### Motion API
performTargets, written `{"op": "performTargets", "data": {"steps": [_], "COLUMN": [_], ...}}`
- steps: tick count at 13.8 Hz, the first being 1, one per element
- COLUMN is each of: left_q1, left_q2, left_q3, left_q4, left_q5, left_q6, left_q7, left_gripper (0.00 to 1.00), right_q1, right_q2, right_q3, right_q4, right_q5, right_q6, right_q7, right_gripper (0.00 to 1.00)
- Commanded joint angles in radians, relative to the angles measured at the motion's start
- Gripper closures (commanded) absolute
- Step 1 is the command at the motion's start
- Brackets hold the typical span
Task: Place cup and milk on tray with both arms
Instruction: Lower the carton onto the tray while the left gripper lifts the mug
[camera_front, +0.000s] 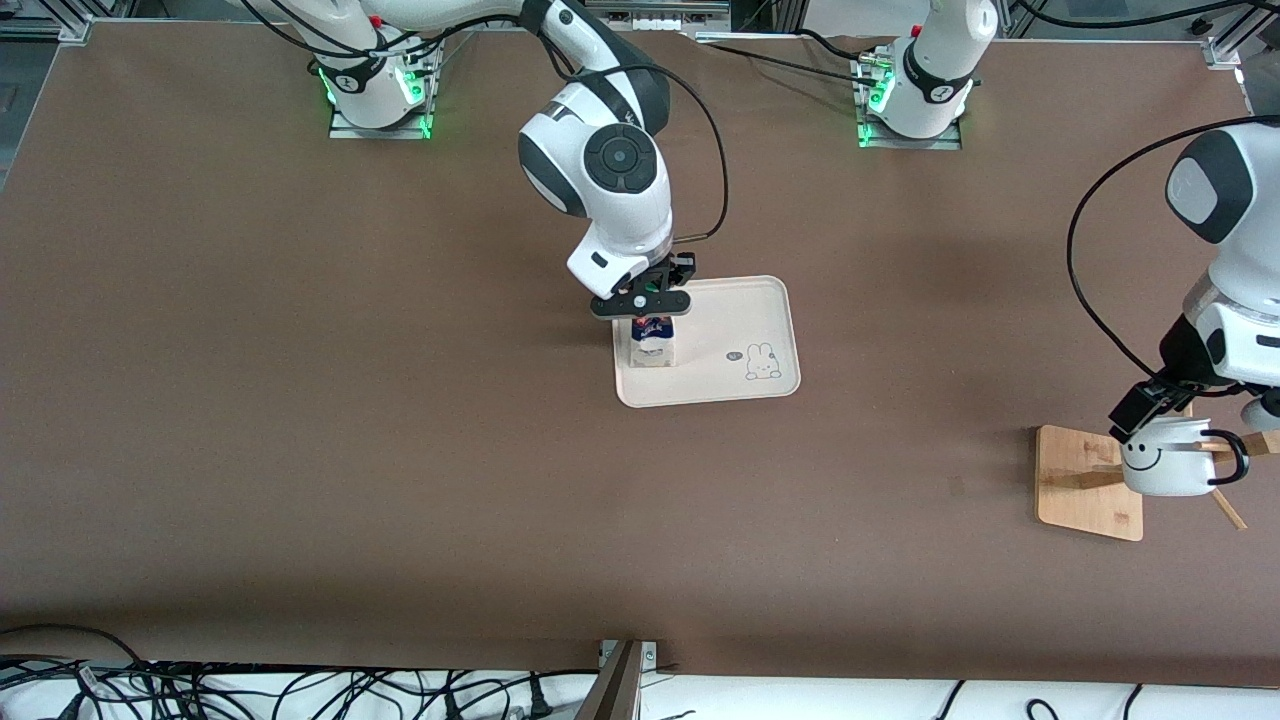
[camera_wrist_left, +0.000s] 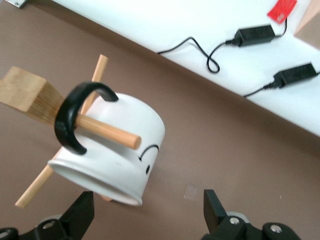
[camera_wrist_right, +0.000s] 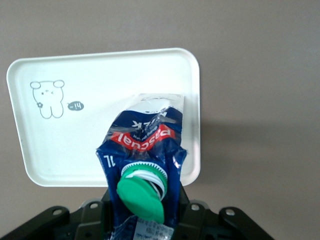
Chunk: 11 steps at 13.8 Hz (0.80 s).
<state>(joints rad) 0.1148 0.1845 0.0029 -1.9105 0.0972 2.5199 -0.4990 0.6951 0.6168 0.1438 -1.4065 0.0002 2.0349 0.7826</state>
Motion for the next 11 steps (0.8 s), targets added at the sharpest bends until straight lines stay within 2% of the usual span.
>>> {"op": "performTargets", "data": {"steps": [1, 3, 5, 7, 8, 9, 10, 11], "left_q1": [0.016, 0.017, 0.017, 0.017, 0.017, 0.017, 0.016, 0.017], "left_q2": [0.016, 0.030, 0.068, 0.078, 0.078, 0.078, 0.076, 0.076], "left_q3": [-0.014, -0.014, -0.014, -0.014, -0.014, -0.014, -0.014, -0.014], "left_q4": [-0.027, -0.039, -0.039, -0.041, -0.041, -0.039, -0.039, -0.041], "left_q5": [0.021, -0.043, -0.068, -0.068, -0.068, -0.068, -0.068, -0.068], "left_q6": [0.103, 0.114, 0.225, 0.261, 0.260, 0.260, 0.258, 0.257], "left_q7": [-0.122, -0.214, -0.214, -0.213, -0.211, -0.211, -0.214, -0.213], "left_gripper": [0.03, 0.02, 0.11, 0.57, 0.75, 0.83, 0.84, 0.89], "right_q1": [0.003, 0.003, -0.003, -0.002, 0.000, 0.000, -0.002, -0.005], "right_q2": [0.003, 0.012, 0.015, 0.017, 0.023, 0.023, 0.023, 0.023], "right_q3": [0.000, 0.000, 0.000, 0.000, 0.000, 0.000, 0.000, 0.000], "right_q4": [0.015, 0.014, 0.014, 0.012, 0.012, 0.012, 0.012, 0.014], "right_q5": [-0.017, -0.013, -0.011, -0.011, -0.011, -0.011, -0.011, -0.011], "right_q6": [-0.015, -0.015, -0.010, -0.010, -0.010, -0.009, -0.007, -0.007], "right_q7": [0.015, 0.023, 0.026, 0.027, 0.026, 0.021, 0.017, 0.017], "right_gripper": [0.53, 0.53, 0.53, 0.50, 0.49, 0.45, 0.35, 0.23]}}
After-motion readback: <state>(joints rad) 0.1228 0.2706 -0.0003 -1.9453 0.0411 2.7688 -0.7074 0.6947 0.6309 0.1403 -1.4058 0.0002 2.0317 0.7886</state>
